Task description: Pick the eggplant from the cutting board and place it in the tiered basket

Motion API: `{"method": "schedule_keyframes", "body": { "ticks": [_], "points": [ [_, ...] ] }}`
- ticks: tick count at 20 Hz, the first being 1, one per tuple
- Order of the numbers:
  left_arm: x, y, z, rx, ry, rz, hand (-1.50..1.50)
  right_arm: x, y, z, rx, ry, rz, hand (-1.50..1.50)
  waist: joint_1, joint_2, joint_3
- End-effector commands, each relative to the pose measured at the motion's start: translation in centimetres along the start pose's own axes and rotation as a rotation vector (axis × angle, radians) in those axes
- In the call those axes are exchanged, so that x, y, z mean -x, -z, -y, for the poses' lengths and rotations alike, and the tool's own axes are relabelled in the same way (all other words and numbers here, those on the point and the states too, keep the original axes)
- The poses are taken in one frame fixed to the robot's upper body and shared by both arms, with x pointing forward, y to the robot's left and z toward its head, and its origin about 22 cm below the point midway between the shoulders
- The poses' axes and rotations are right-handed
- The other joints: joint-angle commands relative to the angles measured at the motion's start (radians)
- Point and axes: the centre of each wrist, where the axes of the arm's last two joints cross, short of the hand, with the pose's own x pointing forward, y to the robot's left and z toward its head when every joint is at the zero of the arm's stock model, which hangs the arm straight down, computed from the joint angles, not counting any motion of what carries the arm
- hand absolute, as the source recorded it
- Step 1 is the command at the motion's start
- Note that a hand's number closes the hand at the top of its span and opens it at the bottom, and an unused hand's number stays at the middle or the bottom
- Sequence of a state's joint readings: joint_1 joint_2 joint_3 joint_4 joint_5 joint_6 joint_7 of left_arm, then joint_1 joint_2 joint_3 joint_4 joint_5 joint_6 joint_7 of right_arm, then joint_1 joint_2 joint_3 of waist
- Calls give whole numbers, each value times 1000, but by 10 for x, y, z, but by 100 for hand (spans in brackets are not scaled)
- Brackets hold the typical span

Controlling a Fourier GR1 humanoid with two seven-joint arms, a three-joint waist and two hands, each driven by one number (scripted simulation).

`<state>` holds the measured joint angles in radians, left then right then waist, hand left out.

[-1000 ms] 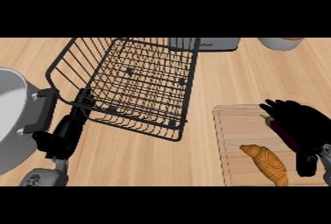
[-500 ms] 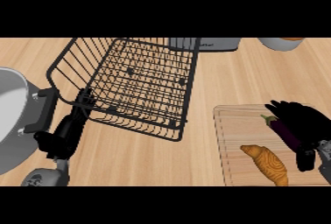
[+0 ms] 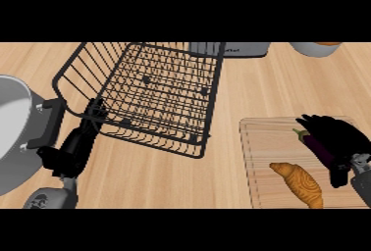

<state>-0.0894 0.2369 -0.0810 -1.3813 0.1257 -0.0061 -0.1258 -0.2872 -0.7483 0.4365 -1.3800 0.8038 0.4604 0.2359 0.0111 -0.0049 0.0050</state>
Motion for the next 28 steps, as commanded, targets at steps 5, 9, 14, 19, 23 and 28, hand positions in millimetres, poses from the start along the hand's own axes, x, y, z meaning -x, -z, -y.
{"method": "schedule_keyframes", "body": {
  "ticks": [5, 9, 14, 19, 23, 28],
  "points": [
    [-1, 10, 21, 109, -16, -27, 0, -7, 15, -5, 109, 92, 159, 150, -9, 7, -4],
    [-3, 5, 27, 110, -28, -28, 0, 6, 18, -16, 116, 85, 186, 150, -7, 7, -4],
    [8, 1, 14, 101, -35, -31, 0, 2, 15, -25, 130, 82, 199, 150, -11, 6, -5],
    [-1, 20, 25, 89, -12, -61, 0, -18, 2, 3, 245, 137, 118, 150, -26, 4, -5],
    [7, -3, 0, 34, -9, -50, 0, -15, -14, -16, 309, 379, -134, 150, -70, -7, -6],
    [3, -11, -1, 26, -6, -46, 0, -43, -50, -2, 483, 661, -151, 150, -71, -12, -6]
  ]
}}
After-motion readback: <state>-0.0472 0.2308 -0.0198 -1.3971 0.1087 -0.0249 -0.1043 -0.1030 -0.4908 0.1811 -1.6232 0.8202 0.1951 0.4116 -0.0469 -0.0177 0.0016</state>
